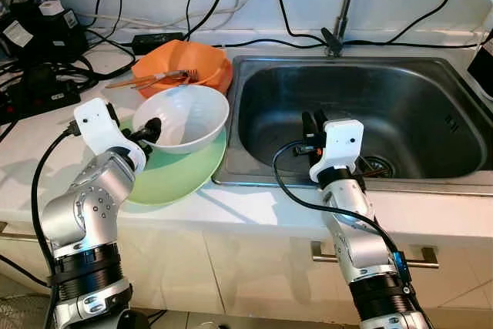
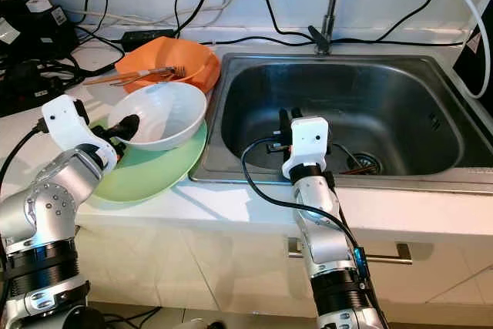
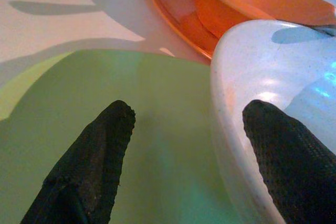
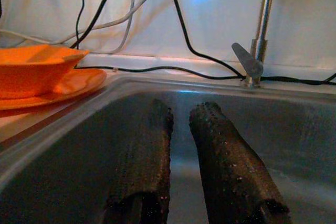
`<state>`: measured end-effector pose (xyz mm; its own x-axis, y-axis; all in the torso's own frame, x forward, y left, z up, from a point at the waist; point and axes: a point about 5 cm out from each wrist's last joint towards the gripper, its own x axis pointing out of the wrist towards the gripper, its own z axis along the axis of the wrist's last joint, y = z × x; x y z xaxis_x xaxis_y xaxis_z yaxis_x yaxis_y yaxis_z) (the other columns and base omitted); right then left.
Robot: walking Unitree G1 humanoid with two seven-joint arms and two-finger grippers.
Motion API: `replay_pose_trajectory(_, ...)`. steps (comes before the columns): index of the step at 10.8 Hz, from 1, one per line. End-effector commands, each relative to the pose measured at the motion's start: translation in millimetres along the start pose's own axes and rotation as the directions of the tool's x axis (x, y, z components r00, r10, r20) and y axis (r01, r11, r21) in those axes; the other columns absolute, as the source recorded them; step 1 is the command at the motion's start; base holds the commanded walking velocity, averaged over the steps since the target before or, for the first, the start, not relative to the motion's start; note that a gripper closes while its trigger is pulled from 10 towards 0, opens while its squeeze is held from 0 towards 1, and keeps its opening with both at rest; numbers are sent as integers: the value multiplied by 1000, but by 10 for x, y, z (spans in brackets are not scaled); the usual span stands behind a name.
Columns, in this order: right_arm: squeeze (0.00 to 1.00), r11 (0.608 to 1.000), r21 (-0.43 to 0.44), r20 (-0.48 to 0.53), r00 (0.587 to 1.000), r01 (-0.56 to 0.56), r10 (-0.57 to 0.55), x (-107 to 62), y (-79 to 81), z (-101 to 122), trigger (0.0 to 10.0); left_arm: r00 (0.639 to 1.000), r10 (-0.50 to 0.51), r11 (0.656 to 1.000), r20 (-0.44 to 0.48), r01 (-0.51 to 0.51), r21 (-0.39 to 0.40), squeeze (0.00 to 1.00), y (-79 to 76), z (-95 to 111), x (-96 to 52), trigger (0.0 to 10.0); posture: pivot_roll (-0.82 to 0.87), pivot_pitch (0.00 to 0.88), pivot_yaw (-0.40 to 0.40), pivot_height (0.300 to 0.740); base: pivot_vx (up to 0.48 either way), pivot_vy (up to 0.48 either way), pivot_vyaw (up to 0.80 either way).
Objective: Kitchen organization
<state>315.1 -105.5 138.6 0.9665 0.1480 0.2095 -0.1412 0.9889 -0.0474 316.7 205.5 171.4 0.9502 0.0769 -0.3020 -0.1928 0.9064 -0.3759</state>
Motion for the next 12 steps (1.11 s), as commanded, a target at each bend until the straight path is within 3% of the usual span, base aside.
replay_pose_trajectory(1, 0, 1000, -7, -7, 1000, -15, 15, 36, 25, 8, 10000, 1000, -26, 1000, 14, 26, 6, 0, -60, 68, -10, 0, 58, 0, 63, 740, 0, 0, 0)
replay_pose_trajectory(3, 0, 1000, -6, -8, 1000, -17, 17, 43, 32, 8, 10000, 998, -55, 998, 37, 55, -7, 0, -108, 151, -32, 0, 61, 0, 61, 740, 0, 0, 0)
replay_pose_trajectory(4, 0, 1000, -6, -9, 1000, -20, 20, 46, 39, 8, 10000, 995, -90, 996, 44, 89, 16, 0, -173, 220, -64, 1608, 63, 0, 60, 740, 0, 0, 0)
replay_pose_trajectory(5, 0, 1000, -6, -8, 1000, -21, 21, 49, 40, 10, 10000, 993, -104, 994, 63, 102, 35, 0, -211, 296, -91, 10000, 62, 0, 60, 740, 0, 0, 0)
replay_pose_trajectory(7, 0, 1000, -5, -7, 1000, -22, 22, 55, 46, 9, 10000, 987, -121, 990, 101, 114, 78, 0, -254, 477, -150, 10000, 65, 0, 62, 740, 0, 0, 0)
replay_pose_trajectory(9, 0, 1000, -2, -6, 1000, -26, 26, 60, 59, 9, 10000, 987, -127, 988, 103, 117, 100, 0, -258, 519, -186, 10000, 70, 0, 65, 740, 0, 0, 0)
replay_pose_trajectory(12, 0, 1000, -3, -6, 999, -31, 31, 72, 68, 12, 10000, 989, -139, 985, 52, 132, 113, 0, -272, 431, -234, 10000, 73, 0, 64, 740, 0, 0, 0)
